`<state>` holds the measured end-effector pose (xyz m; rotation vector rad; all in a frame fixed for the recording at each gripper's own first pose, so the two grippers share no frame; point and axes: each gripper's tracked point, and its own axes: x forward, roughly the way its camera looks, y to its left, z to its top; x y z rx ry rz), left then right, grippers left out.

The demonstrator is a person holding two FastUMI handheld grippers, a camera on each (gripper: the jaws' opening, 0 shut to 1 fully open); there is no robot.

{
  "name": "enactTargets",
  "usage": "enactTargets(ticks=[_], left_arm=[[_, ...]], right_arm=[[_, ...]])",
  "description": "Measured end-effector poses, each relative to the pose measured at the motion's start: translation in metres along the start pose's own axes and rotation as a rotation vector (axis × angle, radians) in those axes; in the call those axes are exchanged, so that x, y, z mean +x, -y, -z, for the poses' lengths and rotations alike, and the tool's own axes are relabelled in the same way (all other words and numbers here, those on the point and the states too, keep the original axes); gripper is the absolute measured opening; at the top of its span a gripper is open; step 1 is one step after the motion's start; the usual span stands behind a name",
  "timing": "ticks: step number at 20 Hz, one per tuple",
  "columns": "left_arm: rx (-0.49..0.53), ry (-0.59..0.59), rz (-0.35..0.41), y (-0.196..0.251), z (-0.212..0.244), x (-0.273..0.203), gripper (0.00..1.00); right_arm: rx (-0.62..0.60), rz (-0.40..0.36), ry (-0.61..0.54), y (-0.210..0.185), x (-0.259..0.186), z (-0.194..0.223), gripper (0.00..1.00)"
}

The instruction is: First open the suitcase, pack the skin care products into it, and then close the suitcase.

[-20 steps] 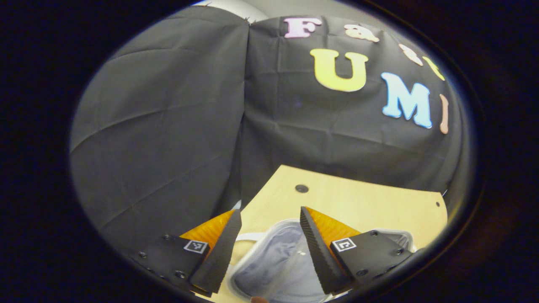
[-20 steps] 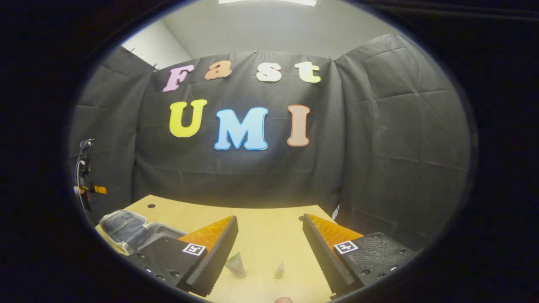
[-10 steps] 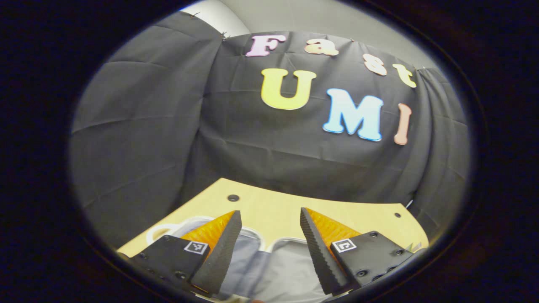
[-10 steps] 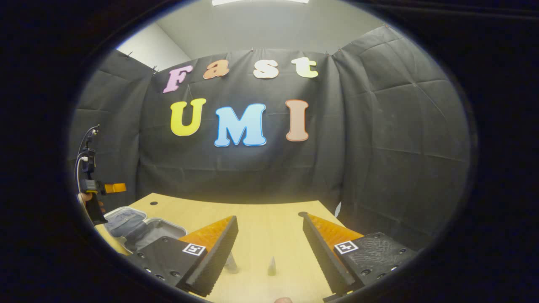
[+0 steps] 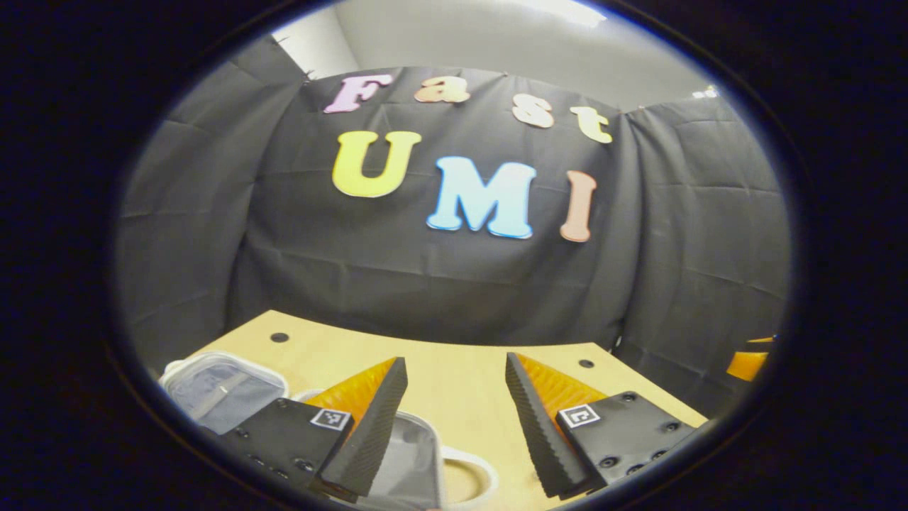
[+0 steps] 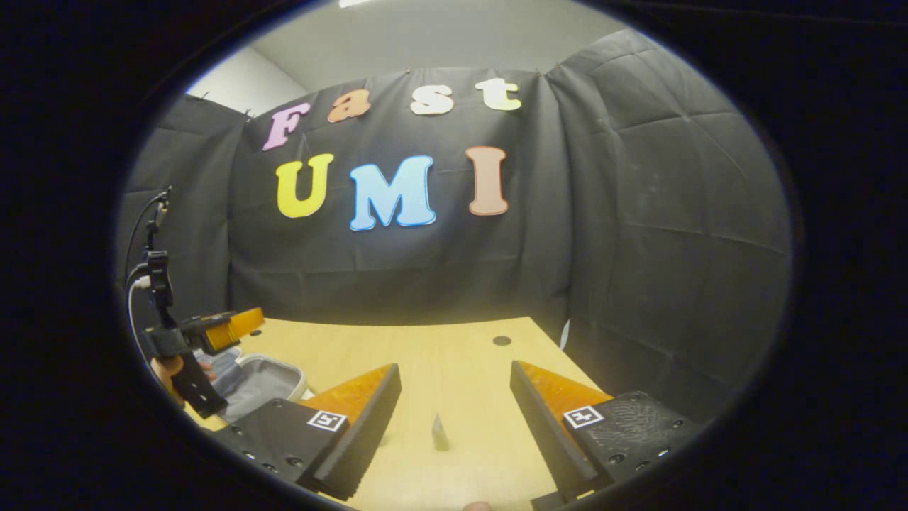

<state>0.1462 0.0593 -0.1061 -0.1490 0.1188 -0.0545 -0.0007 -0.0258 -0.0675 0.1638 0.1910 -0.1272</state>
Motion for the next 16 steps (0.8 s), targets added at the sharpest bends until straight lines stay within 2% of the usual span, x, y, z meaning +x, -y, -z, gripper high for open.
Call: enactTargets(ticks=[5,8,16], left_arm=[[0.045,-0.027,0.089,0.084,0.039,0.009,0.9],[0.055,-0.076,0.13,0.117,0.075,0.017,0.91],[0.125,-0.271,0.181,0.149,0.197,0.02,0.9]], right_arm=[[-0.008,-0.041,-0.01,0.007,0.015,0.007,0.94],[-0.02,-0.083,-0.022,0.008,0.022,0.012,0.94],[-0.125,-0.152,-0.045,0.009,0.03,0.029,0.95]])
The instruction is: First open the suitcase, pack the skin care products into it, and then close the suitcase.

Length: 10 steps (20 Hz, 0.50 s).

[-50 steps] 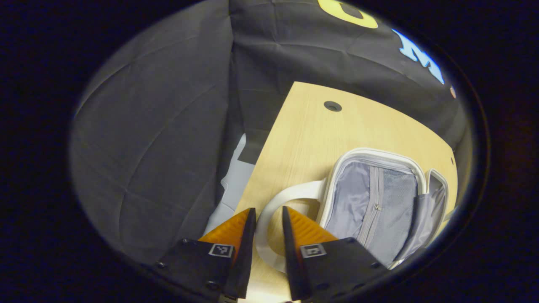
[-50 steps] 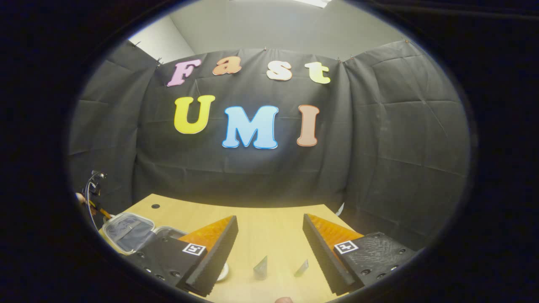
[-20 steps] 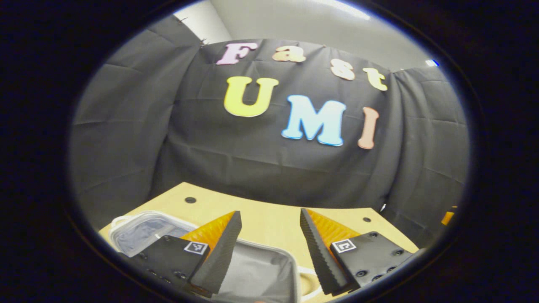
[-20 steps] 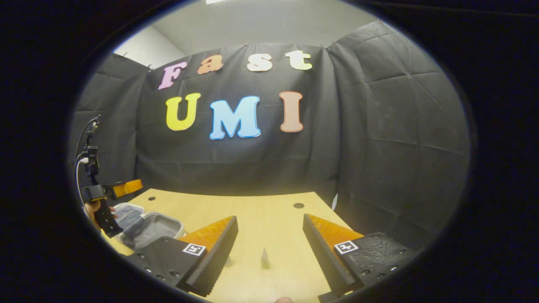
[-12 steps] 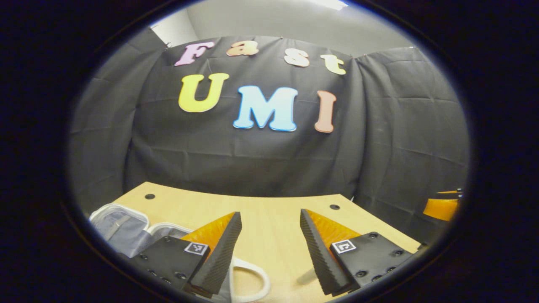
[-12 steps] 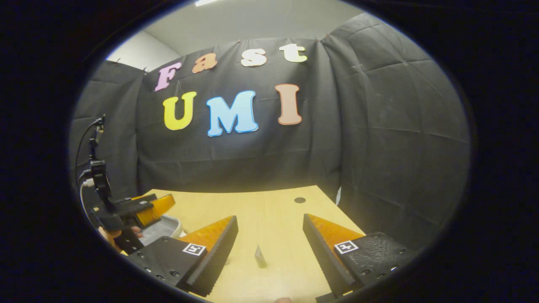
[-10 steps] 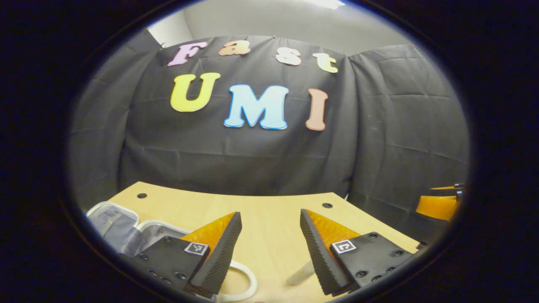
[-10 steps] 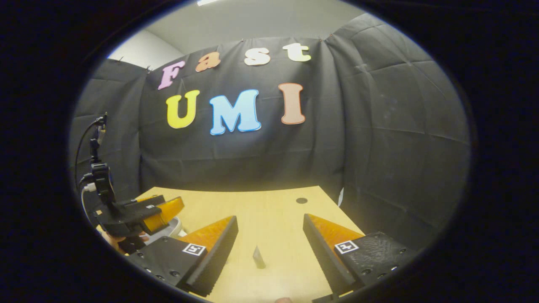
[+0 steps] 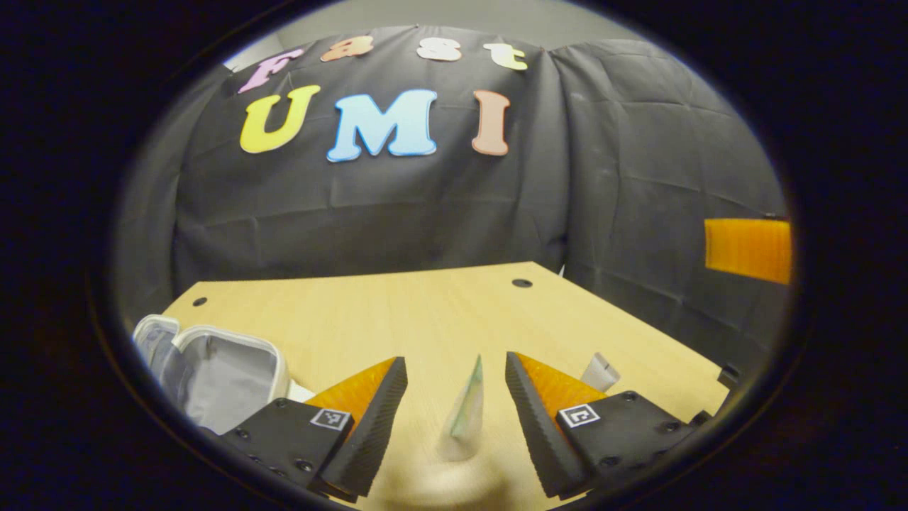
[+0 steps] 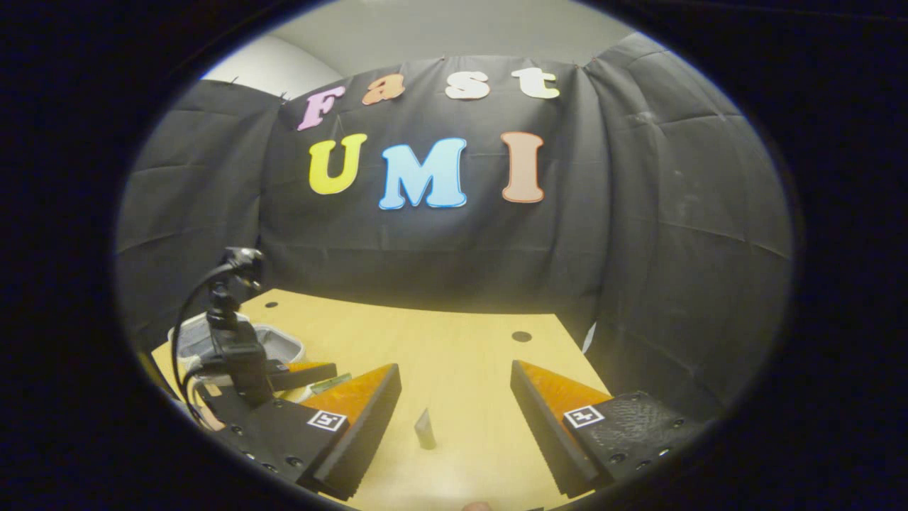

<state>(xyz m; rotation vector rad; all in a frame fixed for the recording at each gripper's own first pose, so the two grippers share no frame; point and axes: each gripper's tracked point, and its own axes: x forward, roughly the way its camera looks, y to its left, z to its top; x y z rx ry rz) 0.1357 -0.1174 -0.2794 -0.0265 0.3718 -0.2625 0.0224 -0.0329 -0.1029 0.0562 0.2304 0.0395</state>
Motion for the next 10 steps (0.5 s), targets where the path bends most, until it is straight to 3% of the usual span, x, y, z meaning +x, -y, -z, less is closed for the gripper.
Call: enactTargets(ticks=[5,7,8,9,10], left_arm=[[-0.012,-0.133,0.011,0.005,0.053,0.024,0.92],[0.001,-0.164,-0.018,-0.002,0.064,0.028,0.78],[-0.007,-0.167,-0.012,-0.003,0.063,0.03,0.61],[-0.008,-0.163,-0.006,-0.007,0.062,0.032,0.52],[-0.023,-0.177,-0.016,-0.009,0.06,0.033,0.48]], right_arm=[[-0.02,-0.034,-0.052,-0.007,0.007,0.018,0.95],[-0.018,-0.049,-0.063,-0.012,0.011,0.021,0.95],[-0.018,-0.055,-0.069,-0.015,0.014,0.024,0.95],[-0.017,-0.061,-0.082,-0.018,0.019,0.027,0.95],[-0.014,-0.065,-0.1,-0.021,0.022,0.032,0.95]])
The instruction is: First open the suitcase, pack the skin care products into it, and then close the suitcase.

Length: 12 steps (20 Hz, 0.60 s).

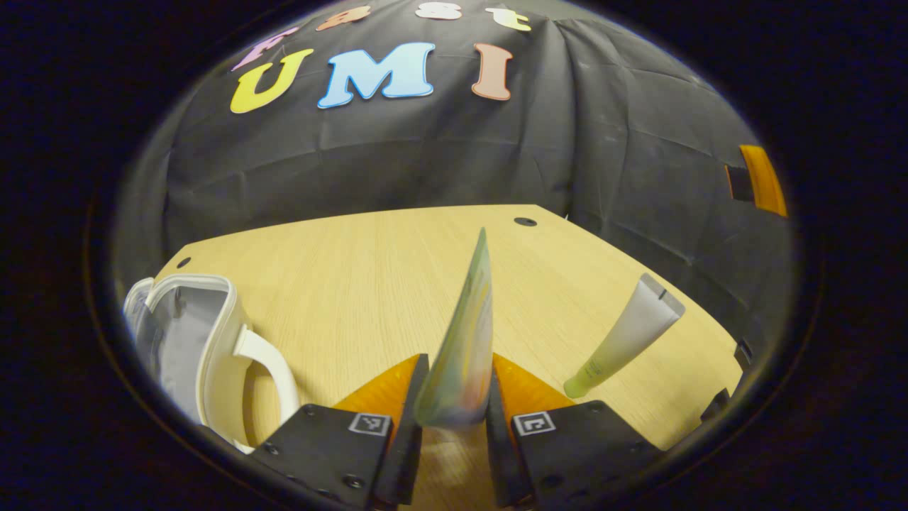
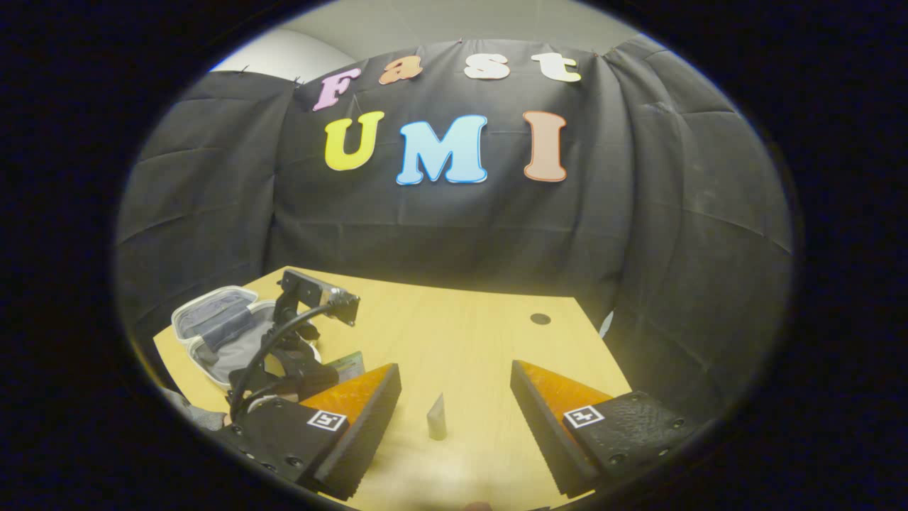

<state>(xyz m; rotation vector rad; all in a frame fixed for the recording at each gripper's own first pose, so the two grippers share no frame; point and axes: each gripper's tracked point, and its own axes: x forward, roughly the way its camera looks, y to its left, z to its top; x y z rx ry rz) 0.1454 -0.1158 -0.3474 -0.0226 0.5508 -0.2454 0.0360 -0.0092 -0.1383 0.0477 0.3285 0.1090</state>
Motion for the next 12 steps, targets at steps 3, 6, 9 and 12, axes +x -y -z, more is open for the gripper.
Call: enactTargets(ticks=[3,6,9,12], left_arm=[[-0.147,-0.085,0.047,-0.004,-0.006,-0.018,0.42],[-0.194,-0.096,0.047,-0.017,-0.034,-0.056,0.42],[-0.209,-0.083,0.042,-0.034,-0.065,-0.106,0.42],[-0.231,-0.092,0.008,-0.059,-0.079,-0.144,0.42]], right_arm=[[0.024,-0.001,-0.022,-0.005,0.013,0.003,0.95],[0.046,0.007,-0.068,-0.007,0.034,0.017,0.95],[0.066,-0.001,-0.141,-0.011,0.059,0.05,0.95],[0.058,0.001,-0.281,-0.014,0.078,0.1,0.94]])
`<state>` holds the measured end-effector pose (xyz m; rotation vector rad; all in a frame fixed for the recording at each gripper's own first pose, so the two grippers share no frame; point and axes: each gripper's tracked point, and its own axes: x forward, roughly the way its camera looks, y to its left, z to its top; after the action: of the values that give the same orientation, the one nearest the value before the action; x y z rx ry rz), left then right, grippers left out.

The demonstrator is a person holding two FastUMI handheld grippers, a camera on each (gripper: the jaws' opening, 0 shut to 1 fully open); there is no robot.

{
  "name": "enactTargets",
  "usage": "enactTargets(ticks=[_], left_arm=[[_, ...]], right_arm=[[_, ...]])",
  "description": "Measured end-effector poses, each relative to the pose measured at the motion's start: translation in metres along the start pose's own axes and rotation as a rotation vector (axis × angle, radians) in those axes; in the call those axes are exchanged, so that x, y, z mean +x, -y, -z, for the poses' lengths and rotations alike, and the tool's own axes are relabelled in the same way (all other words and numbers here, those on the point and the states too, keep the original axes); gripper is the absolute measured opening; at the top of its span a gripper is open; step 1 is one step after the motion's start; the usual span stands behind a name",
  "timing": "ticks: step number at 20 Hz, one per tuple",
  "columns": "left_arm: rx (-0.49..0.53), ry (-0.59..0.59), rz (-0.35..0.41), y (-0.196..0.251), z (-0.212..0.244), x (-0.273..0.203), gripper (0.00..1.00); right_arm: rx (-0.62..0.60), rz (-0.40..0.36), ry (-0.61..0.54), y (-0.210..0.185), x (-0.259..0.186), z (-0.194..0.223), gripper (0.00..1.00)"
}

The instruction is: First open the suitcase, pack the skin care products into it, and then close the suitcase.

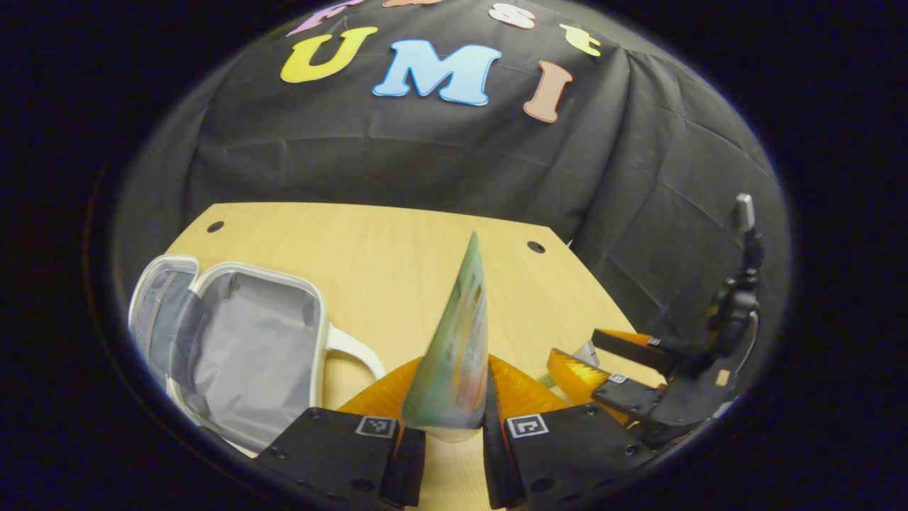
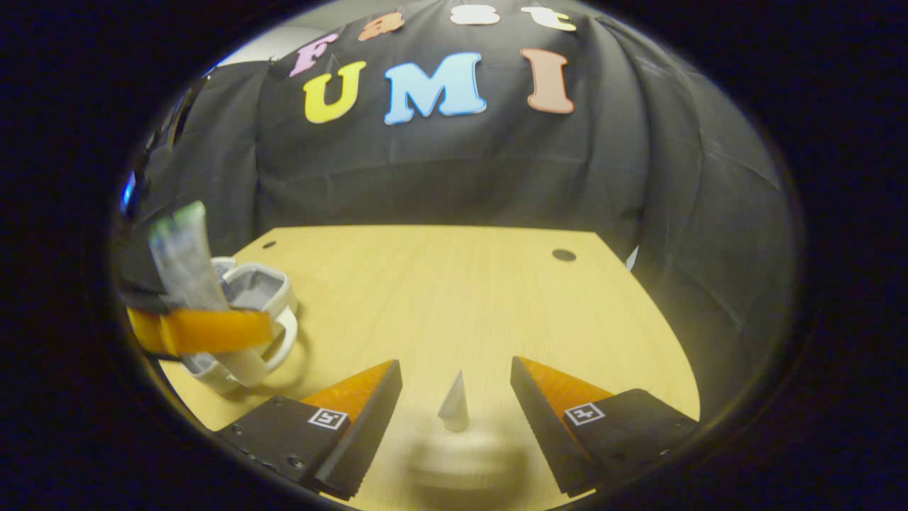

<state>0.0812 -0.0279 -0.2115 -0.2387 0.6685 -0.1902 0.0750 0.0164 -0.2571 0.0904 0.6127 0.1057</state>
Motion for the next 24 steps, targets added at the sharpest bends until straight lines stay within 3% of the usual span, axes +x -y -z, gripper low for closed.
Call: enactTargets(ticks=[3,6,8,12,16,19,21,22,23,24], left_arm=[[-0.037,-0.011,-0.051,-0.041,-0.005,-0.025,0.42],[-0.055,-0.039,-0.09,-0.092,-0.001,-0.049,0.42],[-0.056,-0.089,-0.113,-0.131,0.007,-0.055,0.45],[-0.021,-0.228,-0.144,-0.201,0.035,-0.054,0.42],[0.02,-0.351,-0.115,-0.24,0.057,-0.037,0.43],[0.039,-0.38,-0.122,-0.259,0.059,-0.028,0.45],[0.08,-0.308,-0.128,-0.266,0.037,-0.027,0.53],[0.101,-0.26,-0.139,-0.269,0.025,-0.03,0.73],[0.112,-0.209,-0.147,-0.27,0.012,-0.037,0.84],[0.114,-0.162,-0.148,-0.273,0.001,-0.045,0.86]], right_arm=[[0.011,-0.02,-0.083,-0.002,0.015,0.029,0.84],[0.039,0.009,-0.112,-0.003,0.022,0.036,0.62],[0.101,-0.001,-0.143,-0.018,0.017,0.039,0.28],[0.191,-0.039,-0.144,-0.081,-0.013,0.023,0.23],[0.215,-0.165,-0.151,-0.172,-0.049,-0.002,0.22],[0.236,-0.267,-0.169,-0.233,-0.06,-0.017,0.22],[0.249,-0.328,-0.207,-0.265,-0.06,-0.015,0.22],[0.258,-0.356,-0.233,-0.279,-0.058,-0.011,0.22],[0.259,-0.384,-0.257,-0.292,-0.056,-0.009,0.22],[0.251,-0.4,-0.276,-0.303,-0.052,-0.007,0.22]])
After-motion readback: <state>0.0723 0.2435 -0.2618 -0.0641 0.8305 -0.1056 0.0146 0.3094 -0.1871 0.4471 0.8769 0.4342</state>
